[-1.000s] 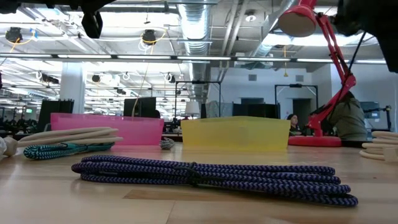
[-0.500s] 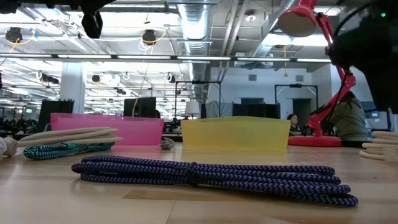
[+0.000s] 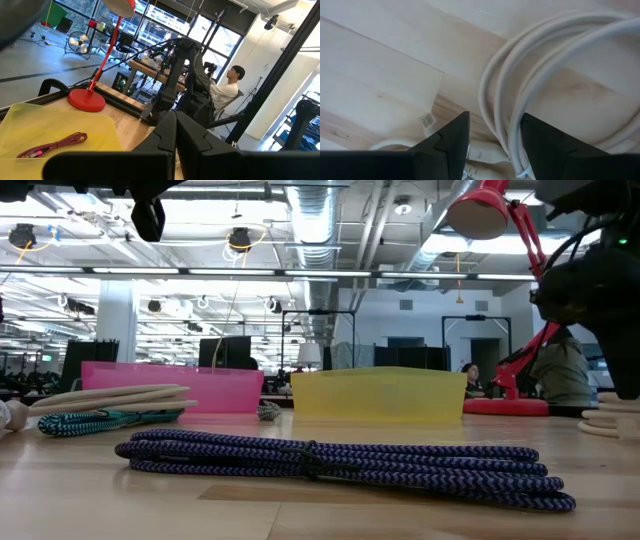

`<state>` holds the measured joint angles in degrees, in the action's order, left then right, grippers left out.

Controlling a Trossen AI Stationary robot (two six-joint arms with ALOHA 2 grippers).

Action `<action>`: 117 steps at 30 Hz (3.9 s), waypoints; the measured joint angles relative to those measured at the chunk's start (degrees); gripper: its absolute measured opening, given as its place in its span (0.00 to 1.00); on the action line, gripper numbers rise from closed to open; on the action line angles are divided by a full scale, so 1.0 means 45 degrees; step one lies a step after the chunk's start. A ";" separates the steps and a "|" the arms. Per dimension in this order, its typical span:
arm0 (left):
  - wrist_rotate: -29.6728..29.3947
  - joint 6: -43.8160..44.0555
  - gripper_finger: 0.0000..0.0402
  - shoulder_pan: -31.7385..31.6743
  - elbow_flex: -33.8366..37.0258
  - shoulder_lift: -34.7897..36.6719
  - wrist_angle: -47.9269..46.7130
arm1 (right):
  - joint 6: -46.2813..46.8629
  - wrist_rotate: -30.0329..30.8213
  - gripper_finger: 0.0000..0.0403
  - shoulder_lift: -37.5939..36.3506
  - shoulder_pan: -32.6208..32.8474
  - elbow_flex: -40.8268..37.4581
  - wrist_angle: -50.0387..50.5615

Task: Pick & Place USB Port
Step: Put the white HDMI cable into the pink transparent bin

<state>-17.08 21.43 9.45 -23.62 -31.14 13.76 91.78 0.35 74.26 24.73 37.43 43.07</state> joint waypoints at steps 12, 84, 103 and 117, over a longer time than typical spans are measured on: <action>0.0000 0.0000 0.01 0.0000 0.0000 0.0005 -0.0004 | -0.0381 -0.0085 0.21 0.0000 0.0000 -0.0606 -0.0520; -0.0602 1.1016 0.51 -0.0782 -0.0012 -0.2433 0.3598 | -1.8194 0.4052 0.00 0.2016 -0.4495 0.6762 -0.9174; -0.1627 1.0981 0.50 -0.0864 0.0000 -0.2535 0.3632 | -1.8289 0.1834 0.00 0.3736 -0.4454 0.7070 -1.2412; -0.1533 1.0976 0.49 -0.0937 0.0000 -0.2754 0.3871 | -1.8504 0.0867 0.00 0.6016 -0.4619 0.9558 -1.1595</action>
<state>-23.98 70.82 5.23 -23.62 -43.53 31.18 8.51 4.25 101.33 3.94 80.44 -9.11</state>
